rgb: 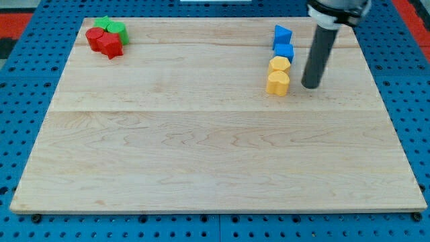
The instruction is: Move the yellow blocks towards blue blocks
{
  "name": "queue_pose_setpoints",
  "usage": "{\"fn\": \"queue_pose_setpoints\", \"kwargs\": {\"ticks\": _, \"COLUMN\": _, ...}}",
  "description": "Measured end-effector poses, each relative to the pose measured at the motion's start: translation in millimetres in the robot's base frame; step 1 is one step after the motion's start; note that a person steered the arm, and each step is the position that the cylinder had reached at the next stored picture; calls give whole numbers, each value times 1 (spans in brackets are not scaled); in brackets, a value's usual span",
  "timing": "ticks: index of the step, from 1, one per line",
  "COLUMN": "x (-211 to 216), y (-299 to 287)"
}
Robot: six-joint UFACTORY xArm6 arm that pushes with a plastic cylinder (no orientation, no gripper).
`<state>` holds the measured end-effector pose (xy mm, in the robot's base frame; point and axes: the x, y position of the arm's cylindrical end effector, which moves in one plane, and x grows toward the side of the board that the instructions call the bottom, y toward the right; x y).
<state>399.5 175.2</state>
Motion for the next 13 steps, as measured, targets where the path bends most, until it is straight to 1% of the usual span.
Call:
{"fn": "queue_pose_setpoints", "kwargs": {"ticks": 1, "x": 1, "y": -28}}
{"fn": "queue_pose_setpoints", "kwargs": {"ticks": 2, "x": -36, "y": -58}}
{"fn": "queue_pose_setpoints", "kwargs": {"ticks": 3, "x": -28, "y": -29}}
{"fn": "queue_pose_setpoints", "kwargs": {"ticks": 4, "x": 19, "y": -29}}
{"fn": "queue_pose_setpoints", "kwargs": {"ticks": 5, "x": -1, "y": -91}}
{"fn": "queue_pose_setpoints", "kwargs": {"ticks": 6, "x": -41, "y": -91}}
{"fn": "queue_pose_setpoints", "kwargs": {"ticks": 7, "x": -52, "y": -91}}
{"fn": "queue_pose_setpoints", "kwargs": {"ticks": 8, "x": -49, "y": -94}}
{"fn": "queue_pose_setpoints", "kwargs": {"ticks": 9, "x": -49, "y": -147}}
{"fn": "queue_pose_setpoints", "kwargs": {"ticks": 10, "x": -59, "y": -160}}
{"fn": "queue_pose_setpoints", "kwargs": {"ticks": 11, "x": -64, "y": -110}}
{"fn": "queue_pose_setpoints", "kwargs": {"ticks": 12, "x": -68, "y": -77}}
{"fn": "queue_pose_setpoints", "kwargs": {"ticks": 13, "x": -75, "y": -73}}
